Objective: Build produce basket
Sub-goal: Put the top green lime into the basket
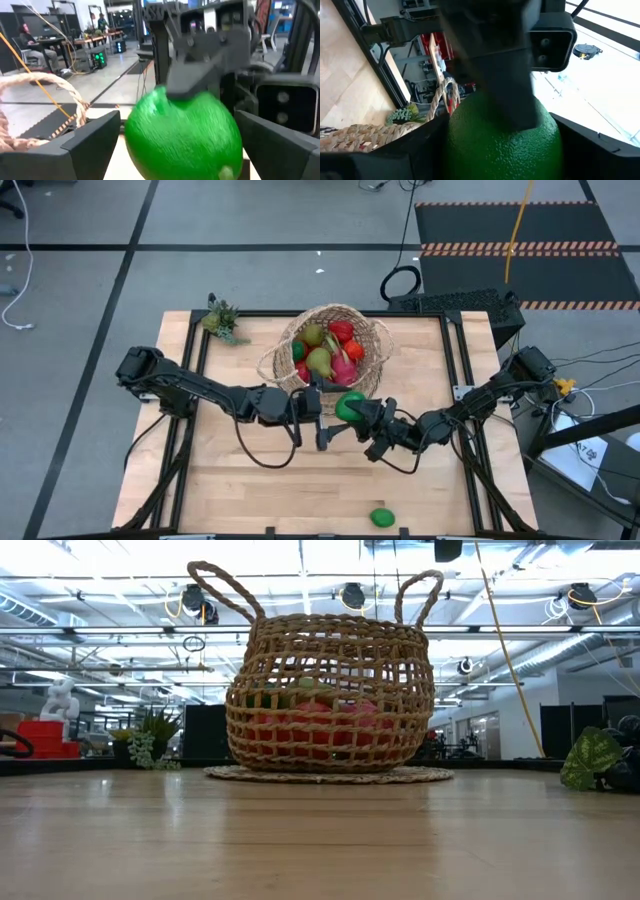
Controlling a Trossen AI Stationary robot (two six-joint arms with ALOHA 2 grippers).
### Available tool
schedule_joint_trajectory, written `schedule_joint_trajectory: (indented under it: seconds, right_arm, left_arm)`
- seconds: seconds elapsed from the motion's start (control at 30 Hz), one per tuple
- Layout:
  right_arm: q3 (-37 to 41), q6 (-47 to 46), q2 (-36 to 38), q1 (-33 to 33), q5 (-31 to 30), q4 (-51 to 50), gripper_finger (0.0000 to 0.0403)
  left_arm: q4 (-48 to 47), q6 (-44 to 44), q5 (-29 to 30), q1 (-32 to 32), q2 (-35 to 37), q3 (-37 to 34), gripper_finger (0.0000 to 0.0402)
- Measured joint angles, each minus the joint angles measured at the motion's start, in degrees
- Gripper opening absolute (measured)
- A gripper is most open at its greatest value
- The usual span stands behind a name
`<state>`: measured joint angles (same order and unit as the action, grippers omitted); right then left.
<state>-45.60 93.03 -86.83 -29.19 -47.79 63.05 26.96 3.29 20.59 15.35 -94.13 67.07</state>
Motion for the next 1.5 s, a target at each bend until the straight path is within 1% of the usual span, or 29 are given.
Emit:
schedule_joint_trajectory:
  seconds: [0.23,0.33,0.43,0.6,0.77,0.93,1.03,1.1,1.17,1.3,1.43,1.5]
  right_arm:
    - [0.0,0.0,0.04,-0.02,-0.2,-0.07,0.0309]
    - [0.0,-0.14,0.04,-0.02,-0.21,-0.09,0.0311]
    - [0.0,-1.4,0.04,-0.11,-0.21,-0.03,0.0321]
    - [0.0,-3.28,0.04,-0.17,-0.2,0.2,0.0356]
    - [0.0,-4.55,0.04,-0.33,-0.37,0.35,0.038]
    - [0.0,-3.7,0.07,-1.93,-3.45,2.83,0.0381]
    - [0.02,-2.12,0.33,-3.67,-7.19,5.45,0.0381]
    - [0.03,-1.48,0.4,-5.02,-9.49,7.88,0.0381]
    - [0.07,-1.26,1.07,-6.25,-10.14,9.89,0.0381]
    - [0.07,-2.86,2.26,-8.03,-10.79,11.87,0.0381]
    - [0.04,-7.23,3.87,-8.76,-10.94,12.81,0.0381]
    - [0.06,-9.9,4.45,-8.76,-10.95,12.56,0.038]
  left_arm:
    - [-0.61,-0.05,0.08,-0.01,-0.15,0.0,0.0327]
    - [-0.62,-0.16,0.08,0.0,-0.15,0.0,0.0313]
    - [-0.62,-0.26,0.08,0.0,-0.15,0.0,0.0319]
    - [-0.59,0.05,0.03,0.0,0.1,0.0,0.0338]
    - [-1.93,1.14,0.0,0.44,1.55,-0.11,0.0332]
    - [-6.01,2.35,0.3,0.5,4.72,-0.11,0.0319]
    - [-10.27,2.57,0.89,0.31,7.74,-0.11,0.0322]
    - [-10.86,2.63,1.52,-0.25,9.18,0.04,0.0329]
    - [-14.43,3.82,3.63,-0.56,11.02,0.0,0.0335]
    - [-17.17,3.69,7.67,-2.6,12.83,-0.07,0.0337]
    - [-16.75,1.89,7.81,-6.44,13.73,-0.07,0.0328]
    - [-16.95,1.2,6.3,-8.71,13.69,-0.07,0.0321]
